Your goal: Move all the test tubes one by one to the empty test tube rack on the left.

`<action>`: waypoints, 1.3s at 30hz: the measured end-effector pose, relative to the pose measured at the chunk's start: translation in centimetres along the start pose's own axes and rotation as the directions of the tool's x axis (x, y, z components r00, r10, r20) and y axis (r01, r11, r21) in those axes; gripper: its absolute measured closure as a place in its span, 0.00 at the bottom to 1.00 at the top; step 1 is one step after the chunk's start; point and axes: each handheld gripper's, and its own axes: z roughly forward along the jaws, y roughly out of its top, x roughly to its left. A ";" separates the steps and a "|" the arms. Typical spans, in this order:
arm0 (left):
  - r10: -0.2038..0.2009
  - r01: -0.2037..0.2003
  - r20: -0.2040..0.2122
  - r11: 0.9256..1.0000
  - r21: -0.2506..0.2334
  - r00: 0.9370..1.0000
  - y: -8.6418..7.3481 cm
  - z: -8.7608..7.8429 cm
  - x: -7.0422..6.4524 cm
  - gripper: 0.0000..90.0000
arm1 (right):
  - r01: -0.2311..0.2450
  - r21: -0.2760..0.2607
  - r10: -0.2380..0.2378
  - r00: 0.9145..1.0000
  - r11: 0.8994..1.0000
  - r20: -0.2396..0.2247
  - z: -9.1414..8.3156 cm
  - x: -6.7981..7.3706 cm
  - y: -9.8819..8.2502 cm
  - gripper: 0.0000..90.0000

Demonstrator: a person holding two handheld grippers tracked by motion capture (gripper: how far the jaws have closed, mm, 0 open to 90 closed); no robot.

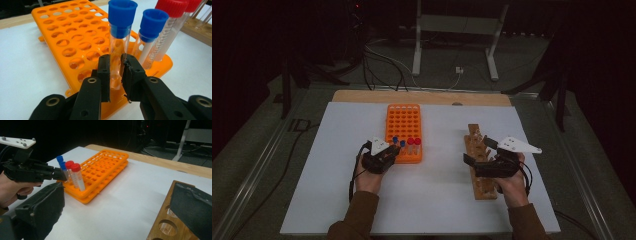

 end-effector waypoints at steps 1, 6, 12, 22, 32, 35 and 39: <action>0.004 -0.004 -0.001 1.000 0.005 1.000 0.0 0.0 0.0 0.86 | 0.001 0.000 -0.001 1.000 1.000 0.000 0.0 0.0 0.0 0.00; 0.017 -0.017 0.006 0.999 0.034 1.000 -0.1 0.2 -0.1 0.86 | 0.001 -0.001 -0.001 1.000 1.000 0.002 0.0 0.0 0.0 0.00; 0.005 -0.006 0.021 0.999 0.039 1.000 -0.1 0.1 0.0 0.84 | -0.002 0.004 0.002 1.000 1.000 0.006 0.1 -0.2 -0.1 0.00; -0.048 0.048 0.036 0.999 0.016 0.998 -0.4 -1.0 0.2 0.52 | -0.003 0.031 0.002 1.000 1.000 0.027 0.4 -1.1 -0.3 0.00; -0.096 0.098 0.053 0.995 -0.038 0.994 0.0 -3.3 -0.1 0.16 | -0.043 0.024 0.040 0.995 0.999 0.091 0.6 -3.6 0.0 0.09; -0.115 0.119 0.063 0.991 -0.055 0.991 0.2 -3.6 -0.2 0.11 | -0.046 0.036 0.041 0.992 0.998 0.116 0.8 -4.5 0.0 0.21; -0.118 0.123 0.071 0.991 -0.060 0.990 0.3 -4.0 -0.5 0.09 | -0.015 0.088 0.003 0.991 0.996 0.137 1.8 -5.1 -0.4 0.40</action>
